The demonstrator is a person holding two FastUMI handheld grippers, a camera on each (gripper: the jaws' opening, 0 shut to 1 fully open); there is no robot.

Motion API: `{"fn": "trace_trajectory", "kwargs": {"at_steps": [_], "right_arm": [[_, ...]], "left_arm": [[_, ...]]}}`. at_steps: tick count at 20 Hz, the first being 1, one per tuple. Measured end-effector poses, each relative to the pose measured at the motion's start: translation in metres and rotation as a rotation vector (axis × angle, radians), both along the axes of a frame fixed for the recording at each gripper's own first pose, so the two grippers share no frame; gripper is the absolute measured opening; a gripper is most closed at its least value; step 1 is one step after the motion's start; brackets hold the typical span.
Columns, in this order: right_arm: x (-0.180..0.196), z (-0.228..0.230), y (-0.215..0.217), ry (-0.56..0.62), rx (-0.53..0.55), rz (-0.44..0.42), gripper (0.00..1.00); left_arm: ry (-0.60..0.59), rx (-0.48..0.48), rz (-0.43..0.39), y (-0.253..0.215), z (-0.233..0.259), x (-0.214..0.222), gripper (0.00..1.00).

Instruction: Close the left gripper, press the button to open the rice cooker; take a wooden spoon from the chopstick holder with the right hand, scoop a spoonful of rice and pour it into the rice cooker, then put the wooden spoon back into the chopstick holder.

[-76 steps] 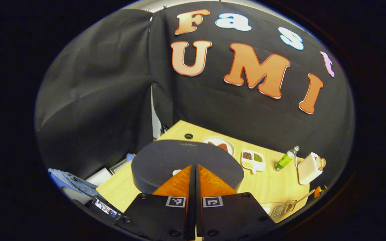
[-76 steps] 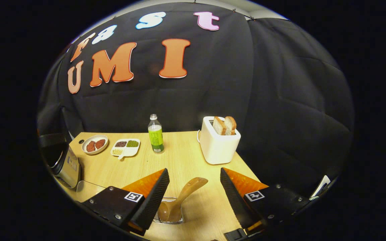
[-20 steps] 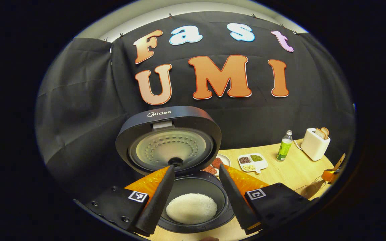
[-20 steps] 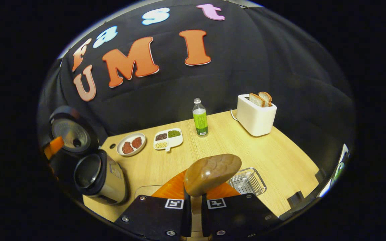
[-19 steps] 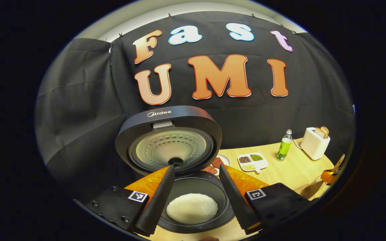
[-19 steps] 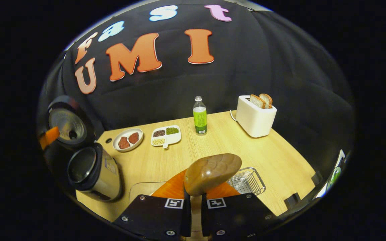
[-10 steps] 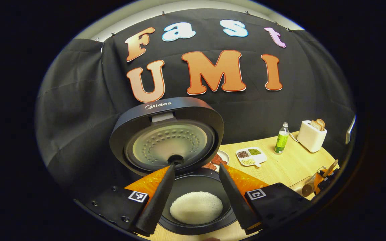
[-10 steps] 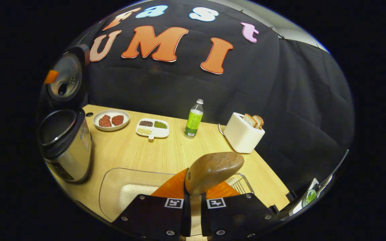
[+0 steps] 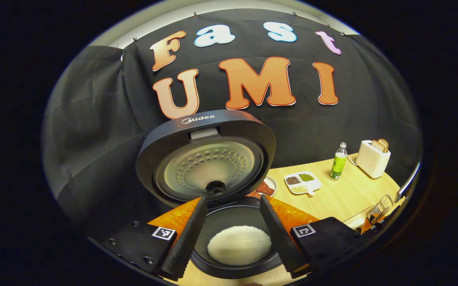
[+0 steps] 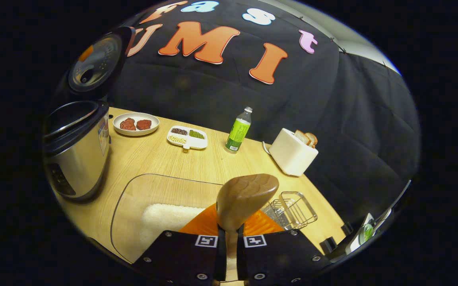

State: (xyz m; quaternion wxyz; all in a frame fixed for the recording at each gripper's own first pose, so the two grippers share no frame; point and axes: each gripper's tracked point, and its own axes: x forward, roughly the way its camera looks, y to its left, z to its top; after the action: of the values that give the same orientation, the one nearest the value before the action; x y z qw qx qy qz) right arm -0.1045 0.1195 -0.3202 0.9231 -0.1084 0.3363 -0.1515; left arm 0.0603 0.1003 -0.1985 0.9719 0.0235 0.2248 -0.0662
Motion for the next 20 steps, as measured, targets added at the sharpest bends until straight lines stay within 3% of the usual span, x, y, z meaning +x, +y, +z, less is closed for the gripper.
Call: {"fn": "trace_trajectory", "kwargs": {"at_steps": [6, 9, 14, 20], "right_arm": [[0.002, -0.001, -0.007, -0.041, 0.207, -0.133, 0.1], [0.006, -0.003, -0.001, -0.062, 0.374, -0.188, 0.1], [0.013, -0.004, 0.027, -0.051, 0.553, -0.153, 0.1], [0.011, -0.009, 0.032, -0.031, 0.734, -0.205, 0.1]], "left_arm": [[0.006, 0.021, -0.017, -0.001, -0.001, 0.002, 0.91], [0.014, 0.03, -0.032, -0.005, -0.003, 0.003, 0.91], [0.019, 0.038, -0.062, -0.012, -0.004, 0.004, 0.91], [0.019, 0.044, -0.065, -0.011, -0.003, 0.003, 0.91]]}}
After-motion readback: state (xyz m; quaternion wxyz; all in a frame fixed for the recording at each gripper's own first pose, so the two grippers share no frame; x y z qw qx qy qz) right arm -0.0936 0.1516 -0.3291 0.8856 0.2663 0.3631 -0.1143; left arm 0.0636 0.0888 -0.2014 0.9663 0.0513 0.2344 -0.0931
